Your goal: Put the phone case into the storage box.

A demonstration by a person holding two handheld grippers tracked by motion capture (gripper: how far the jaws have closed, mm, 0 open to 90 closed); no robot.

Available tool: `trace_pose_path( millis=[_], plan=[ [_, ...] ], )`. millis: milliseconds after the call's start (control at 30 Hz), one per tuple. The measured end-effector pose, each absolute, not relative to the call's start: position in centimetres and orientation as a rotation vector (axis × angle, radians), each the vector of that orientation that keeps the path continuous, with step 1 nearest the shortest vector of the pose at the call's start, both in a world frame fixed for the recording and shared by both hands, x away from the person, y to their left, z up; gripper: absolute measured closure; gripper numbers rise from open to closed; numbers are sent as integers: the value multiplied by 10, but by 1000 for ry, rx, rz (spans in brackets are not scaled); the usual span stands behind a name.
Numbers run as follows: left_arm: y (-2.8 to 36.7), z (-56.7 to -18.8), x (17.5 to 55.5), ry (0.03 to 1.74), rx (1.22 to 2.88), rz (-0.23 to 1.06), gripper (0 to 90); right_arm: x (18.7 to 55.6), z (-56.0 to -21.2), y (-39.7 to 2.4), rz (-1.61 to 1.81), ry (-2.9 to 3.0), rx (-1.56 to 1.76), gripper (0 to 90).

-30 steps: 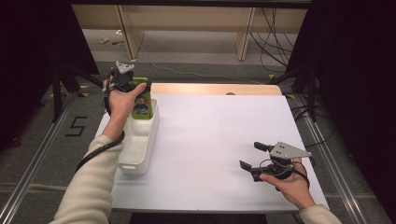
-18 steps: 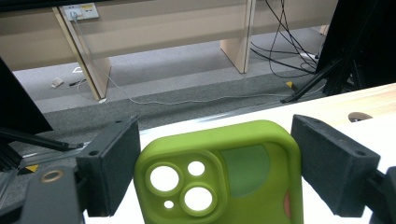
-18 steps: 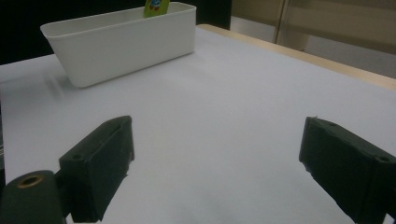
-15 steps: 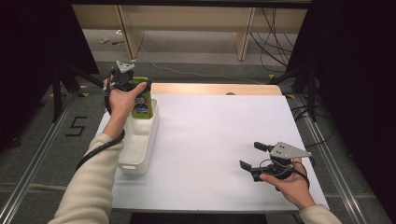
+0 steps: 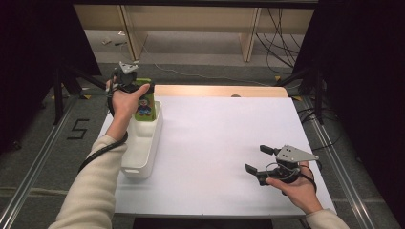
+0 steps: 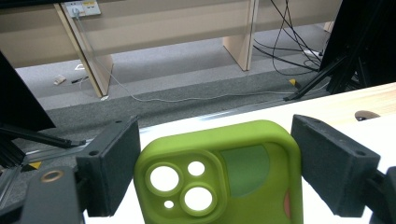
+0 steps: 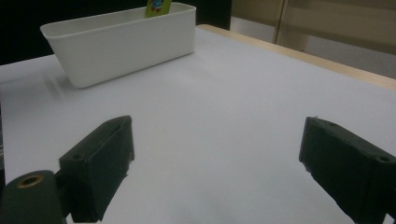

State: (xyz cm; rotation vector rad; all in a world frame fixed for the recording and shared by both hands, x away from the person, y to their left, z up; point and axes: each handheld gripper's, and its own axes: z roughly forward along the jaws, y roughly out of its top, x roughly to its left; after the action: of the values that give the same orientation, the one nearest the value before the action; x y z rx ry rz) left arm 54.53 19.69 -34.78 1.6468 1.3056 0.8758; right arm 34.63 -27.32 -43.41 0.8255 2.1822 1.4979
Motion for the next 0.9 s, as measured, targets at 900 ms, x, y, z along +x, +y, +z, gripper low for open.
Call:
trace_pose_path(
  millis=[900],
  plan=[
    [197,-353,552,1321,1661,875,173,346,-434,-274,1500,2181,825,112]
  ],
)
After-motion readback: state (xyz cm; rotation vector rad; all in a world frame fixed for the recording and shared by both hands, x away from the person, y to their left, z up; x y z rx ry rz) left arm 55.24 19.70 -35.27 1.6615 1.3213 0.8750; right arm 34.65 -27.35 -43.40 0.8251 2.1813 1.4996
